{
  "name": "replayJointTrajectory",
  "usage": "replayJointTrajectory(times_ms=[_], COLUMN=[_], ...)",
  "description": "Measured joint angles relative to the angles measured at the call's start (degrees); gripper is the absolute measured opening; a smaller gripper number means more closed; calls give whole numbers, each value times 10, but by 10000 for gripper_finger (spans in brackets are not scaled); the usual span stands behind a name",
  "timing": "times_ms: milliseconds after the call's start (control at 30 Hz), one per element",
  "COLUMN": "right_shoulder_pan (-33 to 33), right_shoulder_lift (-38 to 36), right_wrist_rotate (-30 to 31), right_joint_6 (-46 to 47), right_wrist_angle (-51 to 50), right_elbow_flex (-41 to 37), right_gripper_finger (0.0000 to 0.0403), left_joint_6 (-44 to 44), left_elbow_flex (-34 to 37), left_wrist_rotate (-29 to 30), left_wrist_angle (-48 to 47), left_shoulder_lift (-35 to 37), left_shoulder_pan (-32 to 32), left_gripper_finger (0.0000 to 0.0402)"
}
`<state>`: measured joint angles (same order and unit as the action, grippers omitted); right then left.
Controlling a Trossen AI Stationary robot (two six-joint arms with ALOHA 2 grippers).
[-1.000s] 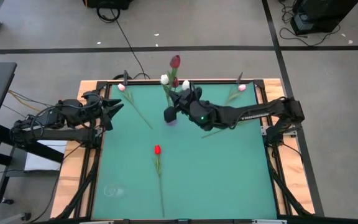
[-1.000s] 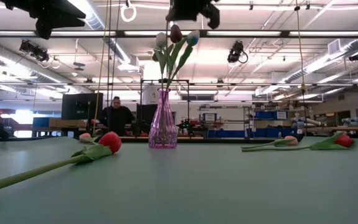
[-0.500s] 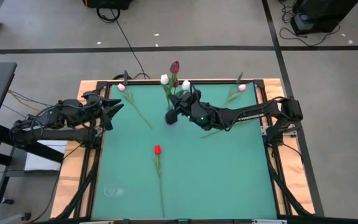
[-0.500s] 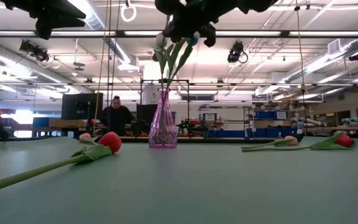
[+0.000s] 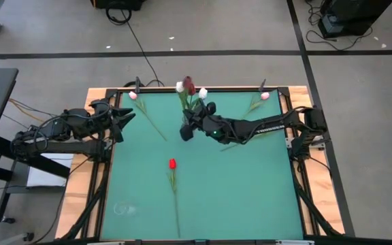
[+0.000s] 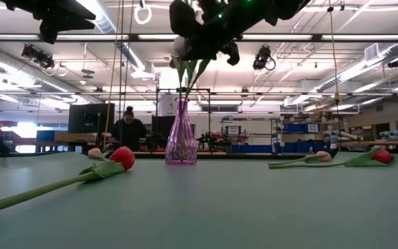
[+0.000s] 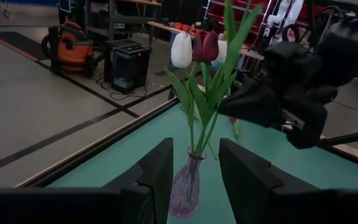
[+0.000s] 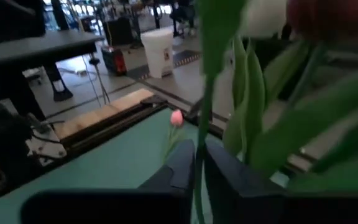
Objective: Sort flowers into vase by color
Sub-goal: Put the dark red tulip into the purple vase, then put the left pink tulip into the transparent vase
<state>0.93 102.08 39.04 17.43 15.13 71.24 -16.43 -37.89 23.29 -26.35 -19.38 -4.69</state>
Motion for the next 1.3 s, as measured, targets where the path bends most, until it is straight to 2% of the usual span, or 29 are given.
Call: replayJointTrajectory(times_ms=[267,433,600,800,933,1067,1300], right_shoulder_pan=[13,25,31,28,28,28,30], right_shoulder_lift=[-5,-24,-69,-142,-189,-228,-265], right_wrist_rotate=[-91,-128,-177,-184,-220,-252,-403], right_joint_6=[81,137,207,258,300,311,306], right_wrist_angle=[-93,-154,-274,-409,-499,-572,-620], right_elbow_flex=[0,0,0,0,0,0,0], right_gripper_finger=[150,188,192,192,192,192,192], left_joint_6=[0,0,-8,-29,-63,-100,-232], left_elbow_flex=[0,0,0,0,0,0,0], left_wrist_rotate=[0,0,0,7,24,10,11], left_wrist_angle=[1,3,3,-9,-56,-64,-53], left_shoulder_lift=[-1,-1,-1,-8,-40,-87,-169], left_shoulder_pan=[0,0,0,0,0,2,3], left_gripper_finger=[134,135,135,135,135,135,134])
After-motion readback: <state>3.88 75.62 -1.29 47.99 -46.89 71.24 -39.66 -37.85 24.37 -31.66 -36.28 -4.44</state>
